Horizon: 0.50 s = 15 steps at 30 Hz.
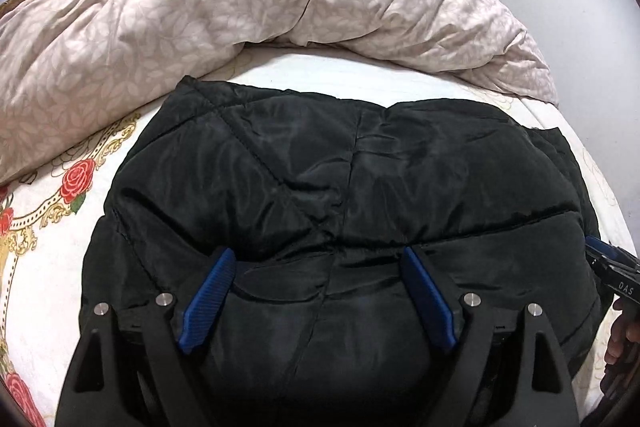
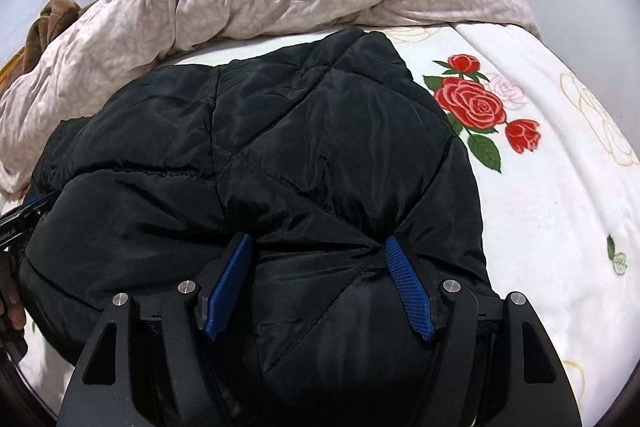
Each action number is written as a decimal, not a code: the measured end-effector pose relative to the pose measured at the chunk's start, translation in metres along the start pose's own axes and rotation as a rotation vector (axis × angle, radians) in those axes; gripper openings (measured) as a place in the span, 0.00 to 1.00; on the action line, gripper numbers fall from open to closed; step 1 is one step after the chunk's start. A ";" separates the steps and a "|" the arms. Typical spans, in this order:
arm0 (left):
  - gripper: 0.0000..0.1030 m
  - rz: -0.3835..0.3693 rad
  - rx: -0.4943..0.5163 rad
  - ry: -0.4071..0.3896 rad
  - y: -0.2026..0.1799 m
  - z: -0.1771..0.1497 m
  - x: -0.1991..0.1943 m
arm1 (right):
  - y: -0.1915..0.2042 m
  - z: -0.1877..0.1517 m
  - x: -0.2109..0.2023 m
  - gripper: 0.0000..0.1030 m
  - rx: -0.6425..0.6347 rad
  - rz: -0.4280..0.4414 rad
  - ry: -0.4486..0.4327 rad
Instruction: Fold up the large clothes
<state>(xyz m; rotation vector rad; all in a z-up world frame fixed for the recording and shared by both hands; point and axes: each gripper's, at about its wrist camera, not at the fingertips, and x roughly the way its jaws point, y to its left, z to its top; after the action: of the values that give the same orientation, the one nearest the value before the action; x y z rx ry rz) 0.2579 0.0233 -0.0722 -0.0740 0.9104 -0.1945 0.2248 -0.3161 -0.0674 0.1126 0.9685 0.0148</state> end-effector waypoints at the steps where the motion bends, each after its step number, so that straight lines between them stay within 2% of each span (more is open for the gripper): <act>1: 0.82 -0.004 -0.001 0.004 0.001 0.002 -0.005 | 0.001 0.001 -0.006 0.67 -0.001 -0.008 -0.002; 4: 0.81 -0.018 -0.017 -0.036 0.013 0.003 -0.026 | 0.005 0.007 -0.037 0.67 -0.004 0.013 -0.067; 7: 0.81 0.043 -0.020 -0.062 0.035 0.008 -0.028 | 0.011 0.015 -0.045 0.67 -0.015 0.037 -0.096; 8: 0.81 0.070 -0.035 -0.054 0.044 0.008 -0.023 | 0.012 0.019 -0.039 0.67 -0.011 0.045 -0.086; 11: 0.83 0.070 -0.069 -0.046 0.060 0.006 -0.008 | 0.009 0.021 -0.004 0.67 -0.006 0.038 -0.036; 15: 0.87 0.063 -0.063 -0.073 0.059 0.004 0.005 | 0.005 0.016 0.023 0.67 -0.037 0.046 -0.044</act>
<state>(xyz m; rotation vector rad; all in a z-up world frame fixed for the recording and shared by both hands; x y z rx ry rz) 0.2721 0.0797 -0.0819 -0.1097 0.8450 -0.1043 0.2514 -0.3114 -0.0767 0.1010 0.9216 0.0720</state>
